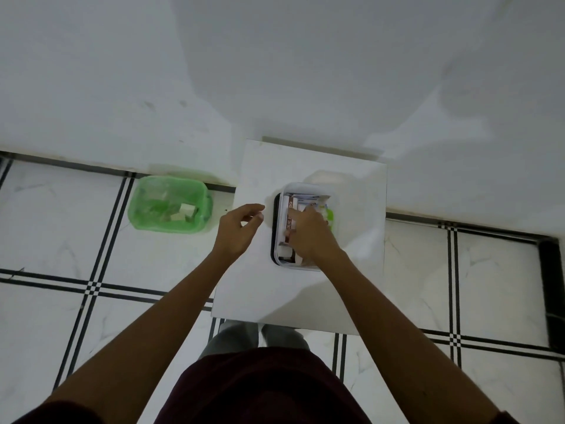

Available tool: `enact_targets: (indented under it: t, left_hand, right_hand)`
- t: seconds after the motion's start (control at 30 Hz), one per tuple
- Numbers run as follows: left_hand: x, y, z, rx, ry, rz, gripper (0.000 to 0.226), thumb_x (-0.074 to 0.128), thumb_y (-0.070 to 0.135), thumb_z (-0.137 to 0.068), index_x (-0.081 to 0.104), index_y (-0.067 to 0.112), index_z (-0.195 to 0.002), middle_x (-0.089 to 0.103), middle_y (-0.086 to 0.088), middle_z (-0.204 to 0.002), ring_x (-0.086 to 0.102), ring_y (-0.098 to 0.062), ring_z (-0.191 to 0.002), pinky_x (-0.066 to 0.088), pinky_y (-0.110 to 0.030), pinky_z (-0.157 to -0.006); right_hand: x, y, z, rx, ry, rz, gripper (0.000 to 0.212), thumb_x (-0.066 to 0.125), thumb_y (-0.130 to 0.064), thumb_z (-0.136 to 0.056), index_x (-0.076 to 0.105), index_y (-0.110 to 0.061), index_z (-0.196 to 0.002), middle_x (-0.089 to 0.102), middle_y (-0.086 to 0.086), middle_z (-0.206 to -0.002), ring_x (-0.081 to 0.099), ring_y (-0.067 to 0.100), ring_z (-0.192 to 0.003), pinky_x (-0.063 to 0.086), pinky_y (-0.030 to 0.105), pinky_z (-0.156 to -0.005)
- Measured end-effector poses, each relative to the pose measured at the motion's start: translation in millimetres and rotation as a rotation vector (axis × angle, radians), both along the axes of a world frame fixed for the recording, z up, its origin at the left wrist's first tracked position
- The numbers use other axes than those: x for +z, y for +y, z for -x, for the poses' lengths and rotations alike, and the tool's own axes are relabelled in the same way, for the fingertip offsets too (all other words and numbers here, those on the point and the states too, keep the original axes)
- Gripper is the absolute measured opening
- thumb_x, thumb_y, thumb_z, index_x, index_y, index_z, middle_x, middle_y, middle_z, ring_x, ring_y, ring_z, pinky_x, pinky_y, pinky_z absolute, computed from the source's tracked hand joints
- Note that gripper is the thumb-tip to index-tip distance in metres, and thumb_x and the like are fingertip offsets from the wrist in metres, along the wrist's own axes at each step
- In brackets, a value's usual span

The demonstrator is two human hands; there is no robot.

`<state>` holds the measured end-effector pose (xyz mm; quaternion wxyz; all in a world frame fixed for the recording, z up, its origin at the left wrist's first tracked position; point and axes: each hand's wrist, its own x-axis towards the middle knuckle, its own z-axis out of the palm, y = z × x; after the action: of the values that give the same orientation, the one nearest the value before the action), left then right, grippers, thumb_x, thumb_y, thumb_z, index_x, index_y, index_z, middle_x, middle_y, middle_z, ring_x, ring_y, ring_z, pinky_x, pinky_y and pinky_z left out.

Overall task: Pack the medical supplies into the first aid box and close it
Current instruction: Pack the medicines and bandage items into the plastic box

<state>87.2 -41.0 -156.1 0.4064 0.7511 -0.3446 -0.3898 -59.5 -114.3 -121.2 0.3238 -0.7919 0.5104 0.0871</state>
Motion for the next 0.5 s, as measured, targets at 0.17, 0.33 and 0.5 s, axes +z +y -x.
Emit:
enact_targets:
  t: [0.17, 0.33, 0.5]
  left_hand:
    - [-2, -2, 7, -0.111, 0.017, -0.045, 0.025, 0.062, 0.020, -0.087, 0.070, 0.018, -0.110, 0.071, 0.002, -0.094, 0.063, -0.004, -0.079, 0.055, -0.031, -0.081]
    - [3, -5, 15, -0.150, 0.036, -0.081, 0.029, 0.066, 0.019, -0.084, 0.068, 0.013, -0.112, 0.070, 0.000, -0.084, 0.067, -0.016, -0.078, 0.057, -0.046, -0.082]
    - [4, -7, 19, -0.144, 0.071, -0.156, 0.025, 0.069, 0.020, -0.081, 0.069, 0.013, -0.105, 0.072, -0.009, -0.088, 0.071, -0.027, -0.079, 0.058, -0.046, -0.079]
  right_hand:
    - [5, 0, -1, 0.097, 0.090, 0.046, 0.046, 0.067, -0.026, -0.082, 0.051, -0.015, -0.123, 0.051, 0.015, -0.120, 0.048, 0.032, -0.114, 0.052, 0.047, -0.086]
    - [3, -6, -8, 0.161, 0.171, 0.140, 0.046, 0.065, -0.031, -0.084, 0.052, -0.013, -0.123, 0.045, 0.012, -0.132, 0.046, 0.030, -0.121, 0.052, 0.045, -0.084]
    - [-7, -7, -2, 0.177, 0.221, 0.215, 0.054, 0.067, -0.041, -0.080, 0.052, -0.020, -0.127, 0.045, 0.011, -0.133, 0.041, 0.031, -0.125, 0.046, 0.044, -0.089]
